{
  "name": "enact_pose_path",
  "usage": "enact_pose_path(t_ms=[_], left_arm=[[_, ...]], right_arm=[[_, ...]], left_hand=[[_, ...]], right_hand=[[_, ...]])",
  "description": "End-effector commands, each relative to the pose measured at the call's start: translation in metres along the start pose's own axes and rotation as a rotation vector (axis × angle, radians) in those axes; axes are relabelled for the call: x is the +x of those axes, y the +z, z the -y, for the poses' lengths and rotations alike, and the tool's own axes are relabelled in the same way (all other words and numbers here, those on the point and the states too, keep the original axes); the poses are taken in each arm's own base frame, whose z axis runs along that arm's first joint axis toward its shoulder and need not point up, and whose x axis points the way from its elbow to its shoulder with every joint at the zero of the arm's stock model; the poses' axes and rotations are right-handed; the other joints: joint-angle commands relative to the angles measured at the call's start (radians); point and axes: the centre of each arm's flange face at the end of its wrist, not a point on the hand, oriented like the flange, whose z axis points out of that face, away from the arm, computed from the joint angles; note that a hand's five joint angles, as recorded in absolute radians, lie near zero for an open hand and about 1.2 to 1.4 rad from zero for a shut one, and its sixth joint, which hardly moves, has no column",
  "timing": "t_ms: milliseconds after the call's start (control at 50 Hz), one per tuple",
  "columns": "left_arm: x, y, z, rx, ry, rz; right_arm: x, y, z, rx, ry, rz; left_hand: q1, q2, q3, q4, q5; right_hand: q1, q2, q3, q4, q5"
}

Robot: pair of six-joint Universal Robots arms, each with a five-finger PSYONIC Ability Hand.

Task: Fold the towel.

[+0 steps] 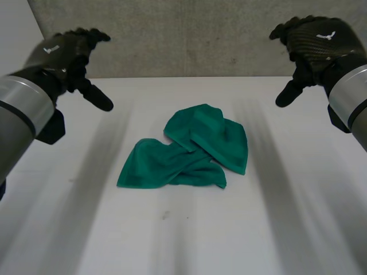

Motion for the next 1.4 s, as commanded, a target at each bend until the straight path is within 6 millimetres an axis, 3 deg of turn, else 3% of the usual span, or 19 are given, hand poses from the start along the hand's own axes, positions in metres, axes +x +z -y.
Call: enact_pose_path(t_ms=[20,160,260,360,480,580,660,700,760,780,840,920,940,960,1040,1100,1260,1360,1400], left_arm=[[-0.002,0.028,-0.048,-0.141,-0.001,0.009],[0.003,0.051,-0.105,-0.288,-0.003,-0.004],[0.015,0.061,-0.147,-0.378,0.012,-0.032],[0.024,0.069,-0.168,-0.388,0.02,-0.051],[0.03,0.075,-0.186,-0.362,0.025,-0.057],[0.034,0.081,-0.189,-0.313,0.034,-0.055],[0.035,0.086,-0.187,-0.265,0.078,-0.065],[0.035,0.089,-0.184,-0.235,0.106,-0.071],[0.037,0.096,-0.171,-0.165,0.145,-0.076],[0.038,0.098,-0.164,-0.134,0.158,-0.077],[0.042,0.111,-0.115,0.061,0.21,-0.073],[0.042,0.116,-0.065,0.259,0.259,-0.048],[0.042,0.115,-0.045,0.335,0.276,-0.034],[0.041,0.111,-0.024,0.419,0.293,-0.016],[0.038,0.095,0.005,0.528,0.31,0.005],[0.038,0.084,-0.002,0.504,0.318,-0.007],[0.054,0.018,-0.099,0.17,0.337,-0.168],[0.078,-0.031,-0.159,-0.051,0.337,-0.302],[0.082,-0.039,-0.167,-0.095,0.344,-0.325]], right_arm=[[-0.015,0.015,-0.037,-0.089,-0.072,0.103],[-0.044,0.034,-0.068,-0.163,0.064,0.174],[-0.062,0.062,-0.109,-0.226,0.198,0.196],[-0.077,0.087,-0.145,-0.262,0.236,0.205],[-0.112,0.111,-0.183,-0.276,0.227,0.245],[-0.12,0.125,-0.2,-0.267,0.22,0.234],[-0.121,0.14,-0.206,-0.23,0.211,0.207],[-0.12,0.148,-0.198,-0.189,0.209,0.198],[-0.112,0.158,-0.183,-0.132,0.2,0.167],[-0.105,0.165,-0.166,-0.079,0.184,0.138],[-0.095,0.172,-0.139,0.009,0.15,0.092],[-0.075,0.174,-0.061,0.228,0.098,0.03],[-0.068,0.171,-0.031,0.318,0.082,0.011],[-0.065,0.168,-0.018,0.356,0.075,0.006],[-0.054,0.153,0.015,0.419,0.038,-0.009],[-0.047,0.139,0.025,0.408,-0.004,0.002],[-0.05,0.106,0.032,0.369,-0.072,0.075],[-0.05,0.093,0.04,0.37,-0.072,0.087],[-0.05,0.091,0.042,0.373,-0.072,0.09]], left_hand=[[-0.003,-0.014,-0.023,-0.014,-0.031],[0.006,-0.005,-0.015,-0.005,-0.022],[0.023,0.013,0.003,0.013,-0.004],[0.097,0.086,0.076,0.086,0.069],[0.361,0.35,0.34,0.35,0.333],[0.879,0.868,0.859,0.869,0.851],[1.202,1.191,1.181,1.191,1.174],[1.203,1.193,1.183,1.193,1.176],[1.203,1.193,1.183,1.193,1.176],[1.203,1.193,1.183,1.193,1.176],[1.203,1.193,1.183,1.193,1.176],[1.203,1.193,1.183,1.193,1.176],[1.203,1.193,1.183,1.193,1.176],[1.203,1.193,1.183,1.193,1.176],[1.203,1.193,1.183,1.193,1.176],[1.203,1.193,1.183,1.193,1.176],[1.203,1.193,1.183,1.193,1.176],[0.498,0.487,0.478,0.487,0.47],[0.365,0.354,0.344,0.354,0.337]], right_hand=[[-0.026,-0.05,-0.038,-0.06,-0.054],[-0.026,-0.05,-0.038,-0.06,-0.054],[-0.026,-0.05,-0.038,-0.06,-0.054],[-0.026,-0.05,-0.038,-0.06,-0.054],[-0.026,-0.05,-0.038,-0.06,-0.054],[0.233,0.209,0.221,0.199,0.205],[0.986,0.963,0.975,0.953,0.959],[1.195,1.171,1.183,1.161,1.167],[1.195,1.172,1.184,1.162,1.168],[1.195,1.172,1.184,1.162,1.168],[1.195,1.172,1.184,1.162,1.168],[1.195,1.172,1.184,1.162,1.168],[1.195,1.172,1.184,1.162,1.168],[1.195,1.172,1.184,1.162,1.168],[1.195,1.172,1.184,1.162,1.168],[1.195,1.172,1.184,1.162,1.168],[1.195,1.172,1.184,1.162,1.168],[1.195,1.172,1.184,1.162,1.168],[1.195,1.172,1.184,1.162,1.168]])
